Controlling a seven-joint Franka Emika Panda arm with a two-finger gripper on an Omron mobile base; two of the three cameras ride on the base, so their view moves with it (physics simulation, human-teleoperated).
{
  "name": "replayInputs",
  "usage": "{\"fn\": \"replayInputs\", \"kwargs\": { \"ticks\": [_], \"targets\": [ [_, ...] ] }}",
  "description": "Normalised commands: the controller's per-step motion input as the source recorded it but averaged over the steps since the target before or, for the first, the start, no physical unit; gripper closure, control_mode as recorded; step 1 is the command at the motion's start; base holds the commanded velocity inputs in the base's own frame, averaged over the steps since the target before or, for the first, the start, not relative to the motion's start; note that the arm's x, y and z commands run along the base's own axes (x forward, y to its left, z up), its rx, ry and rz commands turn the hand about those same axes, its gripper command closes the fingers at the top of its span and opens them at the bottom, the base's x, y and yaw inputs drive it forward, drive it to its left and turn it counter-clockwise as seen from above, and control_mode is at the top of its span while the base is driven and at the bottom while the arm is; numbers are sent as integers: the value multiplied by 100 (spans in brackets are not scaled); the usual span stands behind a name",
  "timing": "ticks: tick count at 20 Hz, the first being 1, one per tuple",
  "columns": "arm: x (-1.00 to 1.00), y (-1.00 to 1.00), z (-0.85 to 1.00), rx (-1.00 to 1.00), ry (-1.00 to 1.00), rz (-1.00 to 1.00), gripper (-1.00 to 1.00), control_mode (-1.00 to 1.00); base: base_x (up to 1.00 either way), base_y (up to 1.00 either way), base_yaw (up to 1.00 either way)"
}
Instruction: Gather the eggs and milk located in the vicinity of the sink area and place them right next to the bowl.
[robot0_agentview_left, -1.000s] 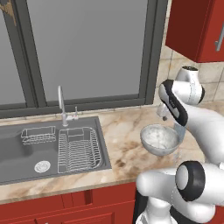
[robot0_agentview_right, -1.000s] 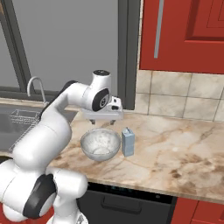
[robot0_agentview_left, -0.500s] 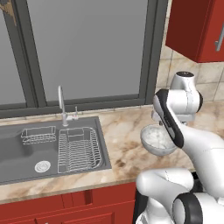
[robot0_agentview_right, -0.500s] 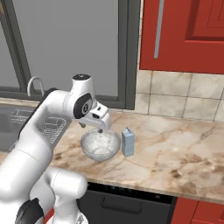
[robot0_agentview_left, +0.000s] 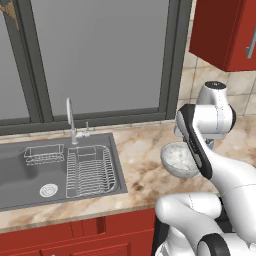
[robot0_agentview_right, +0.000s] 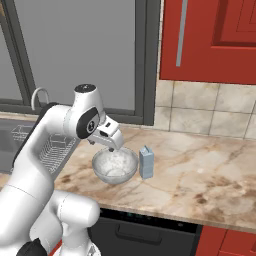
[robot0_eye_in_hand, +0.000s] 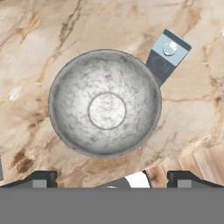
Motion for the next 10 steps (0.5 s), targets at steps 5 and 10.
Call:
{"fn": "replayInputs", "kwargs": {
  "ticks": [5, 10],
  "targets": [
    [0, 0, 0, 0, 0, 0, -100, 100, -6, 0, 0],
    [0, 0, 0, 0, 0, 0, -100, 100, -98, 0, -45]
  ]
}}
